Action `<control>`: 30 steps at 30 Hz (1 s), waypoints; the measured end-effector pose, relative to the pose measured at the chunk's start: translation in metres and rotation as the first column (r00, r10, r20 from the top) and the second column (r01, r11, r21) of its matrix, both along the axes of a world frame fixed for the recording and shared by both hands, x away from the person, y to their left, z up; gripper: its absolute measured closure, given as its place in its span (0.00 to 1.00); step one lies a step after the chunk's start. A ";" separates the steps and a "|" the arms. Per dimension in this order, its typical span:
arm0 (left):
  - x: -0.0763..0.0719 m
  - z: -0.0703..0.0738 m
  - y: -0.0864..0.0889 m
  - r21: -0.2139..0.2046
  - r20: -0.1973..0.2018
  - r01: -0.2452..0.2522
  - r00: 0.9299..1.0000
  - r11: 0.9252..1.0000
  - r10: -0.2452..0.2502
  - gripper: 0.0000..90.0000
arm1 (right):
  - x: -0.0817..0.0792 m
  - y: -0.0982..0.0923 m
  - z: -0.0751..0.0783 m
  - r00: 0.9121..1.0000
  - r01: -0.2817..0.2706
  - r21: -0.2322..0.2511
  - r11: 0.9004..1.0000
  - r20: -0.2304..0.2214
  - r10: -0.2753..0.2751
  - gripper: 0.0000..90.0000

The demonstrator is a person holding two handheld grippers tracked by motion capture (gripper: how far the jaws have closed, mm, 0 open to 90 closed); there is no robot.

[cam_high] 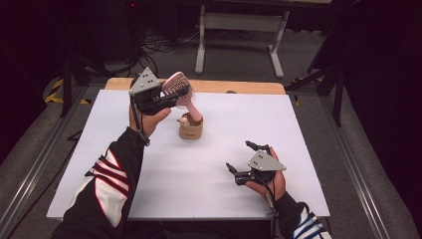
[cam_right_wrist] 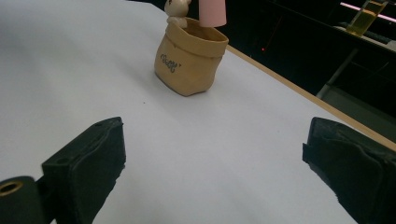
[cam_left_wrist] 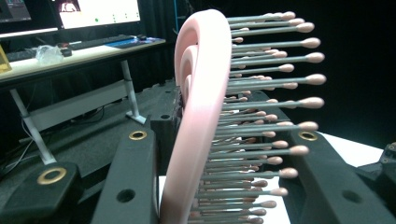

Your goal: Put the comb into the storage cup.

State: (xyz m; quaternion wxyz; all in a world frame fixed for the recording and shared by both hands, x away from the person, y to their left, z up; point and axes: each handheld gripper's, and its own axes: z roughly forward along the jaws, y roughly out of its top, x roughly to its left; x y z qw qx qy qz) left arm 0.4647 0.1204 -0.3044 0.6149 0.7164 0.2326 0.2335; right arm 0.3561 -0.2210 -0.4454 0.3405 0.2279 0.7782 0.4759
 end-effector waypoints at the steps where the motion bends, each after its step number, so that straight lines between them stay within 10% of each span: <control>1: 0.000 -0.001 0.000 0.005 -0.005 0.004 1.000 1.000 -0.004 0.68 | 0.000 0.000 0.000 1.000 -0.001 -0.001 1.000 0.000 0.001 0.07; 30: 0.008 -0.026 -0.002 -0.002 -0.079 -0.005 0.997 1.000 0.005 0.68 | 0.001 0.002 -0.002 1.000 -0.008 -0.017 1.000 -0.007 0.008 0.07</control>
